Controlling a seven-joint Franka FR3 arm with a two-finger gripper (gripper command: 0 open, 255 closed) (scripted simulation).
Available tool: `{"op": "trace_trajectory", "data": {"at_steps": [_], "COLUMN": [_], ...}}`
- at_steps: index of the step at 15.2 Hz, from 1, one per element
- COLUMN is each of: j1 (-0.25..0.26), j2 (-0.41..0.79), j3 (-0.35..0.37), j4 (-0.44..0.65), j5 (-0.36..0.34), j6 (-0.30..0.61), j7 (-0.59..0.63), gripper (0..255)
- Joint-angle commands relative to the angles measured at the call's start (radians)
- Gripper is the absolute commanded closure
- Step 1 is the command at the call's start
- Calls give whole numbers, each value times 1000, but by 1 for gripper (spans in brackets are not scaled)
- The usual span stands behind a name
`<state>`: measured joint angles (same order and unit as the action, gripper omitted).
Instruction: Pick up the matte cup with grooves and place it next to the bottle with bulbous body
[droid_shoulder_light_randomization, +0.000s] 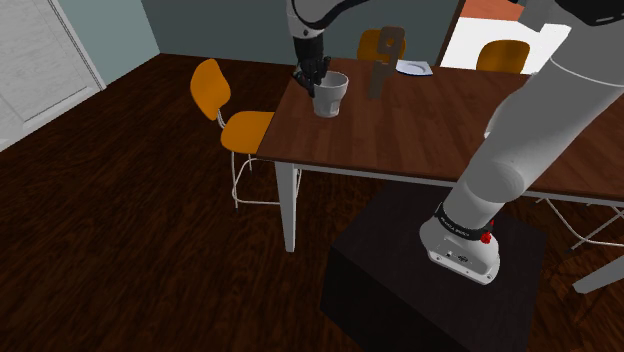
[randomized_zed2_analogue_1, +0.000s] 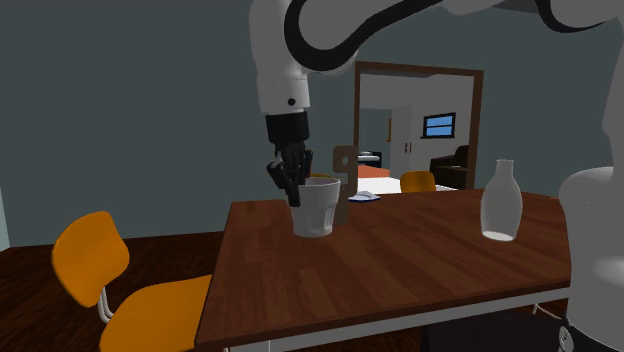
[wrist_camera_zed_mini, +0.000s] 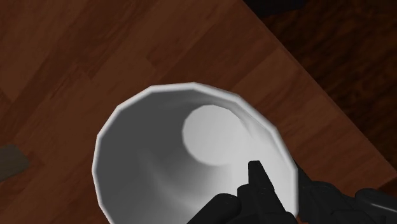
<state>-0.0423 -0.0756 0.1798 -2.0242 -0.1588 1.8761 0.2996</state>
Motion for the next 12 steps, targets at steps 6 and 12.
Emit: {"op": "trace_trajectory", "data": {"at_steps": [6, 12], "j1": [2, 2], "j2": [-14, -18], "j3": [2, 2], "j4": [81, 158], "j5": [7, 10], "j6": [-94, -173], "j7": [-13, -25], "gripper": [255, 255]}}
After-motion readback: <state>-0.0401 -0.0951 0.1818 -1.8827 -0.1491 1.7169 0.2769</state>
